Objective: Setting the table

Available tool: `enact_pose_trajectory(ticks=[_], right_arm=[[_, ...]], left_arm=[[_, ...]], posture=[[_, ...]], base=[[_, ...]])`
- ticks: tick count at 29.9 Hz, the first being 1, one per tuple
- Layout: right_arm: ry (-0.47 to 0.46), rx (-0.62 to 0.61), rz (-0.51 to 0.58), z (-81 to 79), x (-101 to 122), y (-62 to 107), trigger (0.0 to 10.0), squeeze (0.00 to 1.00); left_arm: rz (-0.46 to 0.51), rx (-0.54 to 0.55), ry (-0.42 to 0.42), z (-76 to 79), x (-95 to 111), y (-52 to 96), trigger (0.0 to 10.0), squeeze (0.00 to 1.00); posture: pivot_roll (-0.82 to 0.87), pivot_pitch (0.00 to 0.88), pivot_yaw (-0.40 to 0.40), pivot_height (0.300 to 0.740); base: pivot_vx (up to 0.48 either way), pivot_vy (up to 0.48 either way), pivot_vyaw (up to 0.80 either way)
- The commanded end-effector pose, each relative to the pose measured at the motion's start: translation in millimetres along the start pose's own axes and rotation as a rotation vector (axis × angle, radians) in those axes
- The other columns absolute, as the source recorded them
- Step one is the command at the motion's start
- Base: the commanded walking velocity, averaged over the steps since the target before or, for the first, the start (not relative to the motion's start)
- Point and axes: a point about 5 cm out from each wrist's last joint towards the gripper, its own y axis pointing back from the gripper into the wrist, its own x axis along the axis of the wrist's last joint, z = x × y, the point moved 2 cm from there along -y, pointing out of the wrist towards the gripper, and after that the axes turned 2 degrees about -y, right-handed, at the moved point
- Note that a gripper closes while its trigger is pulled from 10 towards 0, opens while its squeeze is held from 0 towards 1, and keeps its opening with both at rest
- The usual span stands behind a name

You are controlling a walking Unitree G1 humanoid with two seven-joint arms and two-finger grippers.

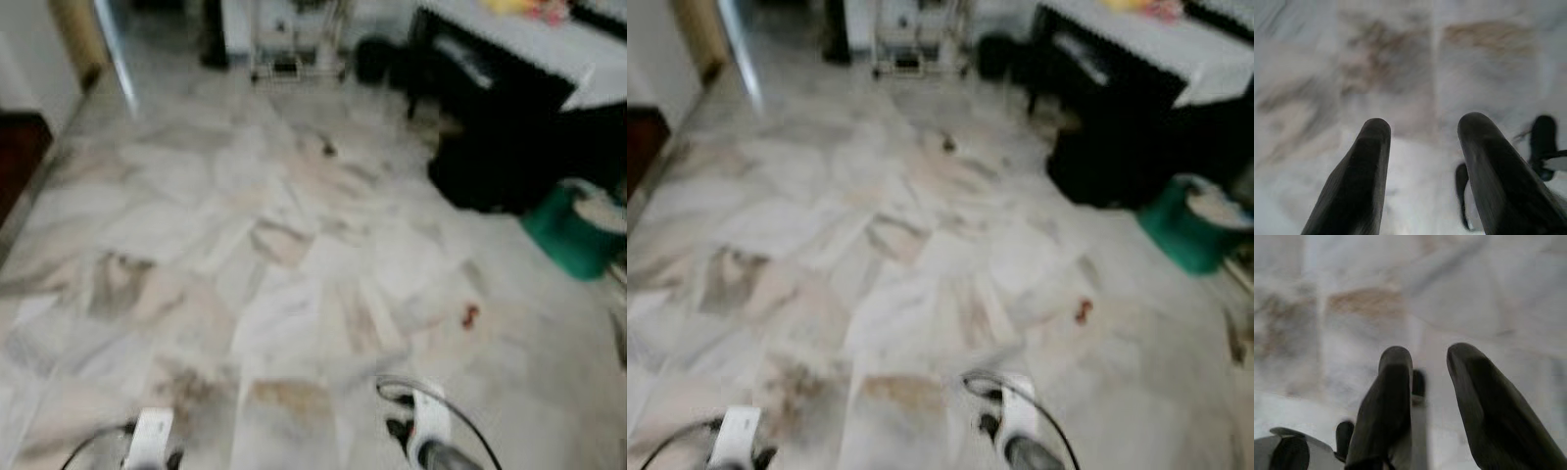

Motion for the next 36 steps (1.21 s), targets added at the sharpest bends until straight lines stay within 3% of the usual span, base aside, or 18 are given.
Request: enact_pose_trajectory(ticks=[1,36], right_arm=[[-0.009,0.004,0.009,-3.7,2.7,-1.0,10.0,0.0],[0.007,-0.019,0.022,-0.9,8.5,-1.4,10.0,0.0]], left_arm=[[-0.02,0.002,-0.017,-1.7,-7.3,1.5,10.0,0.0],[0.05,0.02,0.01,-2.0,13.3,-1.6,10.0,0.0]], posture=[[0.08,0.0,-0.047,0.74],[0.09,0.0,-0.07,0.74]], base=[[0.0,0.0,-0.77],[0.0,0.0,-0.77]])
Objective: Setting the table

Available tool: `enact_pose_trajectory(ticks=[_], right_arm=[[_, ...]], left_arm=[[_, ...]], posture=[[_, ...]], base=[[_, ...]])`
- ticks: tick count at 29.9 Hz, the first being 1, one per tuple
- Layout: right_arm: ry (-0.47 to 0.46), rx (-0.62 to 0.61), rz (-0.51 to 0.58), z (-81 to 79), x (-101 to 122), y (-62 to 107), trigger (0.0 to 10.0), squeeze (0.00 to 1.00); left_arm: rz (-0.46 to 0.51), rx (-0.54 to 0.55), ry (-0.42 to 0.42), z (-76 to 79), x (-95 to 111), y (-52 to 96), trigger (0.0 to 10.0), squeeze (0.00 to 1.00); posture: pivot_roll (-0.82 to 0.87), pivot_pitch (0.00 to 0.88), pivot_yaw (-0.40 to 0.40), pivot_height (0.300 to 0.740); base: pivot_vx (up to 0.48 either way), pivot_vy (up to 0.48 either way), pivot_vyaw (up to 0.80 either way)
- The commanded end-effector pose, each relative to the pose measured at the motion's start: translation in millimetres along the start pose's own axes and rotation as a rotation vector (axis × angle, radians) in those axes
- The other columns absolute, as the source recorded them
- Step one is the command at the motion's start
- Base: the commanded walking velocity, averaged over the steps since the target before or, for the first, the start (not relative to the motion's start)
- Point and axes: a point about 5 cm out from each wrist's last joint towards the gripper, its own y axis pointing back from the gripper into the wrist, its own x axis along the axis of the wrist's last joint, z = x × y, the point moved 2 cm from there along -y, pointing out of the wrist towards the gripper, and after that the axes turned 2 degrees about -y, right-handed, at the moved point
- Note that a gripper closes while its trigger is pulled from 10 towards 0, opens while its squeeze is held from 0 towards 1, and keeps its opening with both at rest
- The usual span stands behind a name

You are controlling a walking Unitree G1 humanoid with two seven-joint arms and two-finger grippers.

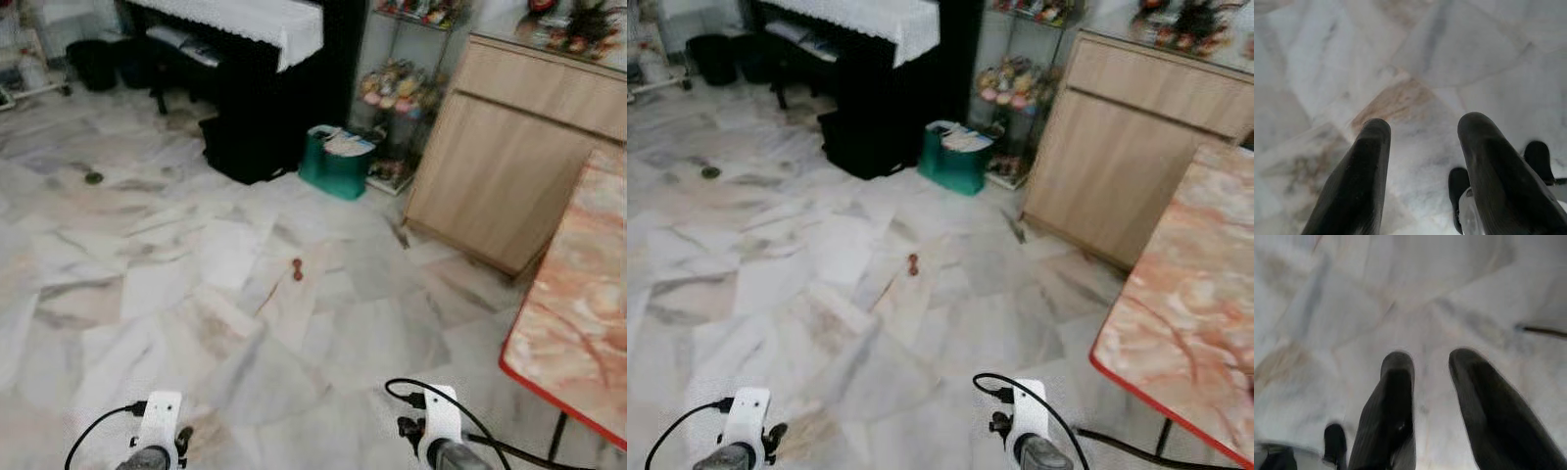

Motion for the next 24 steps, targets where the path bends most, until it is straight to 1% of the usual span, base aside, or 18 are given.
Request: enact_pose_trajectory(ticks=[1,13,24], right_arm=[[0.001,-0.006,-0.003,2.9,-1.2,0.7,10.0,0.0],[0.009,-0.004,-0.003,3.2,-0.6,0.7,10.0,0.0],[0.013,-0.004,-0.003,3.7,-0.6,0.7,10.0,0.0]], left_arm=[[-0.002,-0.006,0.009,4.6,0.6,-0.5,10.0,0.0],[0.003,-0.011,0.022,8.1,0.8,-0.4,10.0,0.0],[0.003,-0.02,0.018,11.5,0.9,-0.5,10.0,0.0]], posture=[[0.09,0.0,-0.07,0.74],[0.08,0.0,-0.079,0.74],[0.08,0.0,-0.077,0.74]], base=[[0.0,0.0,-0.77],[0.0,0.0,-0.77],[0.0,0.0,-0.77]])
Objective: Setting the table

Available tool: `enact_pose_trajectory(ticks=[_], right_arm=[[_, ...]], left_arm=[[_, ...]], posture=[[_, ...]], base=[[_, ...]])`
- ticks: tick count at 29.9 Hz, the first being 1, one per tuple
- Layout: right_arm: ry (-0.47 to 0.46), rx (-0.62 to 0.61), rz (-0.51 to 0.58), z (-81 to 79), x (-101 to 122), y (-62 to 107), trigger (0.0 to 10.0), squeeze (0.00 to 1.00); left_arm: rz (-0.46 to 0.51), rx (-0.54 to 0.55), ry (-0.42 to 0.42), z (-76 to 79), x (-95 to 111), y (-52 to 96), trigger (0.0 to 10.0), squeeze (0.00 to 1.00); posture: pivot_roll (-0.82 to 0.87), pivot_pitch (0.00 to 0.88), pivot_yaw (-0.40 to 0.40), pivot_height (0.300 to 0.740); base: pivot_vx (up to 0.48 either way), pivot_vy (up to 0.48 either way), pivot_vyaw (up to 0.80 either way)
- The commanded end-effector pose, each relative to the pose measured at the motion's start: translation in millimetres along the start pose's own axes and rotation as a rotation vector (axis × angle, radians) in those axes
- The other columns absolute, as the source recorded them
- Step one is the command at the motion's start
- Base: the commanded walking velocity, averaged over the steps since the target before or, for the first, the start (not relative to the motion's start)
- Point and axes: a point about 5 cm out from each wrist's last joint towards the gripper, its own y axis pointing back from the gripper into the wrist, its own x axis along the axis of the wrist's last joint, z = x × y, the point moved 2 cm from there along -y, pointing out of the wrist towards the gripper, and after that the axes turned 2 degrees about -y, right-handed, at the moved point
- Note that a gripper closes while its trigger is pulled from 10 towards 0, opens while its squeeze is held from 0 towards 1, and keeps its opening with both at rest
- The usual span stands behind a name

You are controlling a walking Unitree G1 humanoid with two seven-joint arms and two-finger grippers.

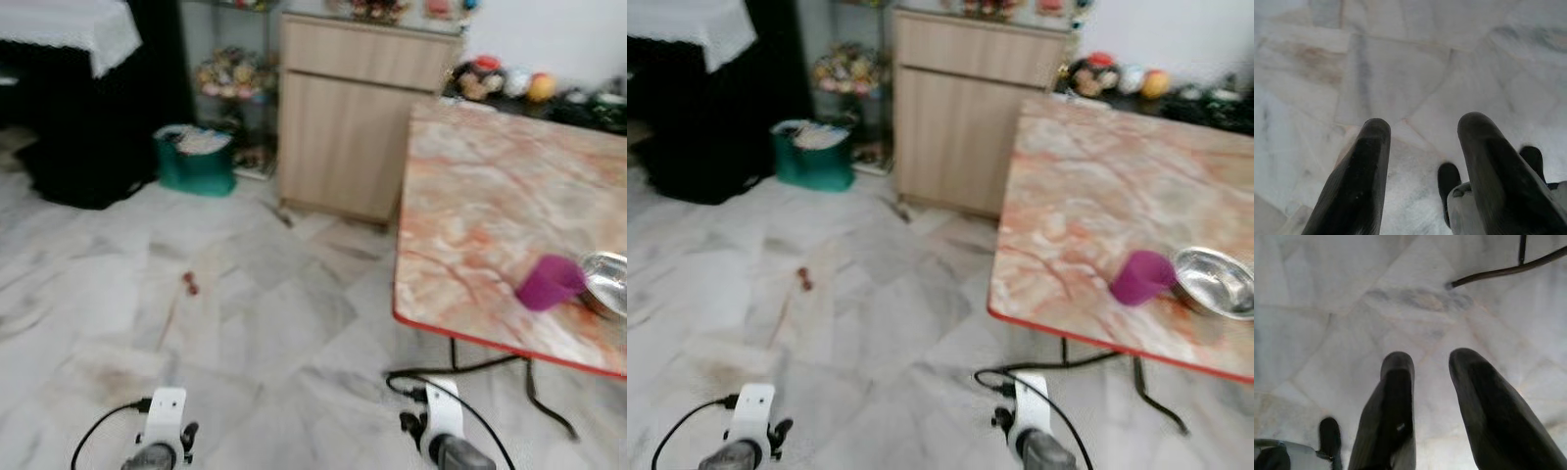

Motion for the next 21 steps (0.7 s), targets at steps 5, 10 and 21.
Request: enact_pose_trajectory(ticks=[5,10,21], right_arm=[[0.004,-0.011,0.001,5.5,0.2,1.0,10.0,0.0],[0.005,-0.009,0.001,5.0,0.1,0.9,10.0,0.0],[-0.006,-0.016,0.01,3.7,0.6,0.6,10.0,0.0]], left_arm=[[-0.001,-0.012,0.005,5.7,-0.2,-0.2,10.0,0.0],[0.002,-0.012,0.004,5.6,0.4,-0.3,10.0,0.0],[0.008,-0.023,-0.008,7.3,2.8,-0.8,10.0,0.0]], posture=[[0.08,0.0,-0.076,0.74],[0.08,0.0,-0.072,0.74],[0.08,0.0,-0.057,0.74]], base=[[0.0,0.0,-0.77],[0.0,0.0,-0.77],[0.0,0.0,-0.14]])
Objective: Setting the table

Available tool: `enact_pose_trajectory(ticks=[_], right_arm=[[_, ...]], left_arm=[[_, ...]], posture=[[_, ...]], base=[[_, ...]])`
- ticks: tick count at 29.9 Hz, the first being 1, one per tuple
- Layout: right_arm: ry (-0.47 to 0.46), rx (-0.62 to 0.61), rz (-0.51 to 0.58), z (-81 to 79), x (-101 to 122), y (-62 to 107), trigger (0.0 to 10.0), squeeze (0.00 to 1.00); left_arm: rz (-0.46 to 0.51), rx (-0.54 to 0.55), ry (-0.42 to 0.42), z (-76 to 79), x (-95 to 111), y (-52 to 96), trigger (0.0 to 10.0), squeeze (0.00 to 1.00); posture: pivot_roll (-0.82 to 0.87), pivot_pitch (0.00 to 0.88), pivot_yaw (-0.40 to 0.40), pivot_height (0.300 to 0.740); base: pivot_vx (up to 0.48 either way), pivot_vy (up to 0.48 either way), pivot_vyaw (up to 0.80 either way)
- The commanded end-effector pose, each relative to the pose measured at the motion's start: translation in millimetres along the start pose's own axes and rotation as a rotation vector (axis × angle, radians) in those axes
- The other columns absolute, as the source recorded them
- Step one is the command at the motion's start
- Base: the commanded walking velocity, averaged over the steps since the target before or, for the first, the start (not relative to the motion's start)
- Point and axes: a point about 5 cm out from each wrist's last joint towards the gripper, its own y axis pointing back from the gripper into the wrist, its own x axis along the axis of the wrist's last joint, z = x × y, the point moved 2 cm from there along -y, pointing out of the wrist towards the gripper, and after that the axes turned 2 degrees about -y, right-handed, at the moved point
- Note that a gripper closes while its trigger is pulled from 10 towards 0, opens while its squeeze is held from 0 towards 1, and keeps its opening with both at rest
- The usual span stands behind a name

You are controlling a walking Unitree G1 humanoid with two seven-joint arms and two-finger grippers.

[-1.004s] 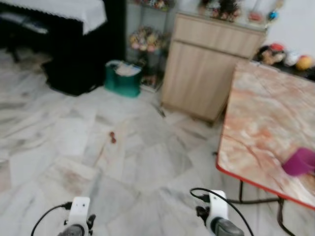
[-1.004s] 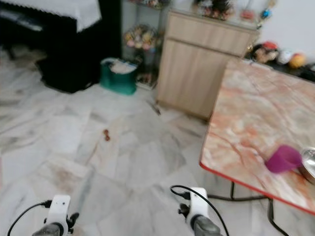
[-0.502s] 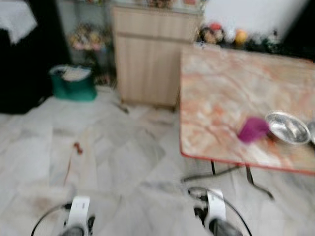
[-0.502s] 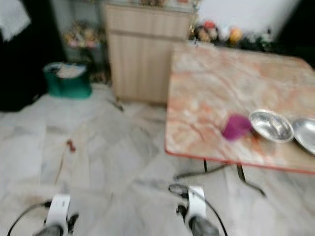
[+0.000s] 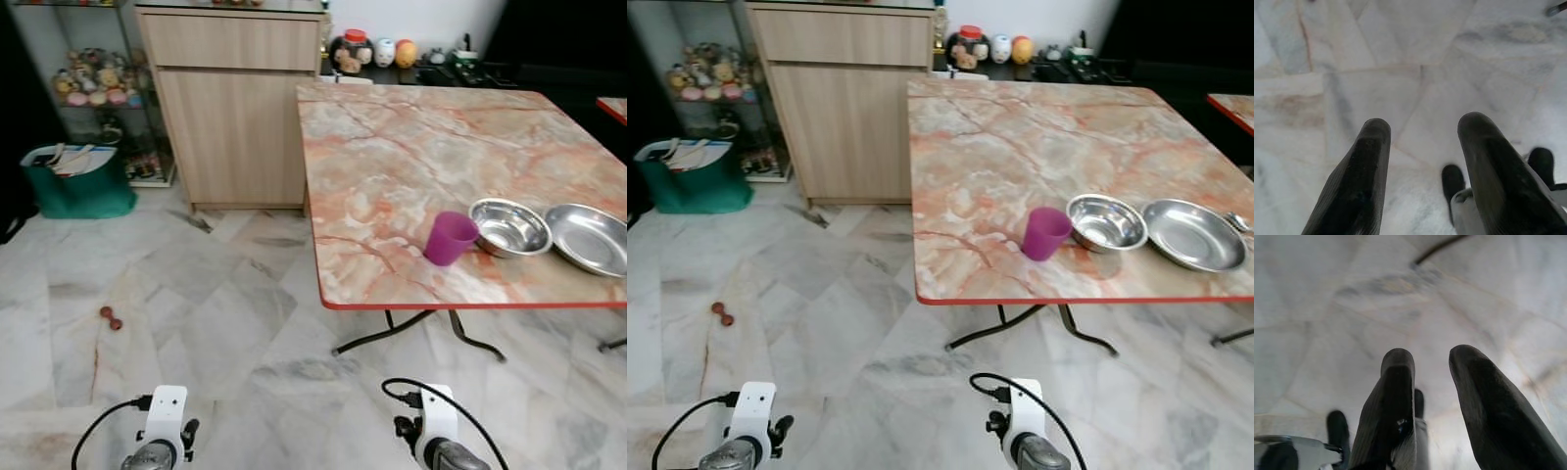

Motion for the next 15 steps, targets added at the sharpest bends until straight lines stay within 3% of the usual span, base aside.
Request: enact_pose_trajectory(ticks=[1,11,15], right_arm=[[-0.007,-0.017,-0.003,4.6,-2.3,1.1,10.0,0.0],[-0.021,-0.019,-0.001,1.8,-3.0,0.7,10.0,0.0],[-0.037,-0.034,0.009,3.3,-3.0,1.0,10.0,0.0]], left_arm=[[-0.009,-0.009,-0.008,1.5,-2.7,0.4,10.0,0.0],[-0.001,-0.009,-0.039,-1.5,-1.2,0.4,10.0,0.0],[0.001,-0.018,-0.046,2.0,-0.1,0.0,10.0,0.0]], posture=[[0.08,0.0,-0.057,0.74],[0.08,0.0,-0.047,0.74],[0.07,0.0,-0.045,0.74]], base=[[0.0,0.0,0.0],[0.0,0.0,0.0],[0.0,-0.242,0.0]])
